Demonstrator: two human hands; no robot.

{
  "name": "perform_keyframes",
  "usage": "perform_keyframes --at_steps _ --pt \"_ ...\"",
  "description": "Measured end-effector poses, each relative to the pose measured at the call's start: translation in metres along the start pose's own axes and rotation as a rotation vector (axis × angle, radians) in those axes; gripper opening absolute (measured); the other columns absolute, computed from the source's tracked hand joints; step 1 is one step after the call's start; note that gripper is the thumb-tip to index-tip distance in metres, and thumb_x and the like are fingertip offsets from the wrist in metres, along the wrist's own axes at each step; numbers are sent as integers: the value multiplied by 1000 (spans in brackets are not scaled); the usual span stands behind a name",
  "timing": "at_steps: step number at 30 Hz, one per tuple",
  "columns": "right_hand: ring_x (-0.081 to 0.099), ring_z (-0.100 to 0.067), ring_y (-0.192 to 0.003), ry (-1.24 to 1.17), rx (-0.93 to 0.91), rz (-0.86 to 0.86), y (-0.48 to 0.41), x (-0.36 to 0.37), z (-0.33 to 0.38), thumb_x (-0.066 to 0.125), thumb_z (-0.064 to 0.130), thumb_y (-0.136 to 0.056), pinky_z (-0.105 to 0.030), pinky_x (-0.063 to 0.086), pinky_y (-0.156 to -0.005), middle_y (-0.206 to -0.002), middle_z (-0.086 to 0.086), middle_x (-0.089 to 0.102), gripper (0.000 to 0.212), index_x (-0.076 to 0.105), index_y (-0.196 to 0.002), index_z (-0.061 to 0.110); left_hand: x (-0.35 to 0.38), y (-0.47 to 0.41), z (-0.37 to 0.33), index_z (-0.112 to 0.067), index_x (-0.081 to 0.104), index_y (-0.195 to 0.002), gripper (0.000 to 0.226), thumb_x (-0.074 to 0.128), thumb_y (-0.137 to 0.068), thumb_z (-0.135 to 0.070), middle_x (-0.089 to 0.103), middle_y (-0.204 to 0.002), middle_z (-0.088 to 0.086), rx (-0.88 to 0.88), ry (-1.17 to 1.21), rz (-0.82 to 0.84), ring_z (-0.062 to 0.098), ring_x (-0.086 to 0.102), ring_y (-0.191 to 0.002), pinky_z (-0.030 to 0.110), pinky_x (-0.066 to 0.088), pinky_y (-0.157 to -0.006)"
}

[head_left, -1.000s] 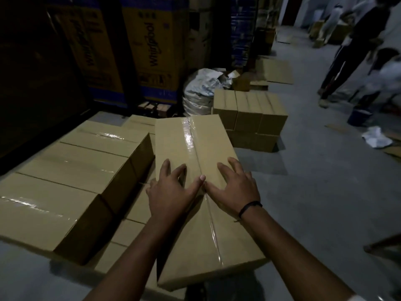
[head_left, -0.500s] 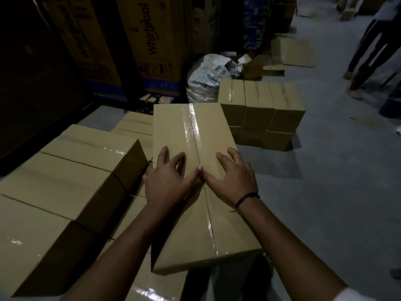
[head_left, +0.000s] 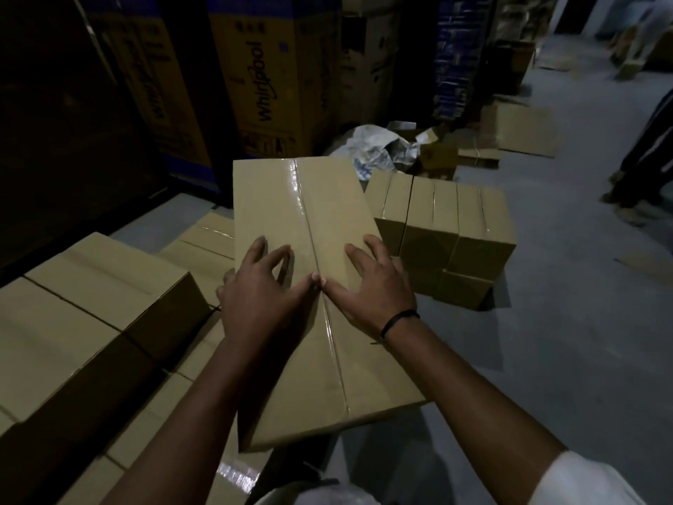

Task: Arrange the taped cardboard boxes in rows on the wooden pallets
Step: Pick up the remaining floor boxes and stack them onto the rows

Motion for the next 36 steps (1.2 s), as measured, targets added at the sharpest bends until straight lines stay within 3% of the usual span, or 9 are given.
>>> perform_keyframes --at_steps 6,12,23,28,36 --pt "35 -29 -140 -28 -44 6 -63 -13 -28 50 86 -79 -53 39 -111 -163 8 25 84 43 -149 40 20 -43 -37 -43 51 -147 80 61 -77 -83 26 -168 -9 -23 6 -30 38 39 -145 63 30 -113" --pt "34 -30 -140 5 -85 82 -132 7 -40 50 84 -79 -53 38 -112 -163 8 25 83 43 -149 40 59 -91 -30 -41 50 -148 86 60 -75 -86 24 -168 -9 -126 33 -3 38 35 -147 64 28 -114" --pt "35 -32 -140 122 -177 183 -296 88 -39 50 85 -79 -52 39 -111 -163 8 24 82 43 -149 42 134 -221 24 -43 53 -145 83 55 -75 -89 25 -168 -12 -297 83 -57 33 38 -146 60 30 -115" --pt "39 -28 -136 98 -257 224 -349 138 -24 50 83 -80 -47 42 -108 -163 10 24 80 43 -148 42 153 -262 64 -47 52 -144 79 53 -77 -88 22 -168 -14 -359 32 -59 38 38 -144 59 33 -115" --pt "38 -28 -136 43 -360 365 -416 224 -4 49 84 -79 -49 42 -109 -162 12 22 82 42 -149 41 181 -302 123 -48 51 -144 77 50 -78 -89 21 -169 -11 -463 -60 -76 35 39 -145 57 34 -114"
Point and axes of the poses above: each hand's wrist, its own y-axis away from the middle knuckle, its own x-axis out of the palm, z = x × y, the point moved 8 cm from there along -y, towards the middle knuckle
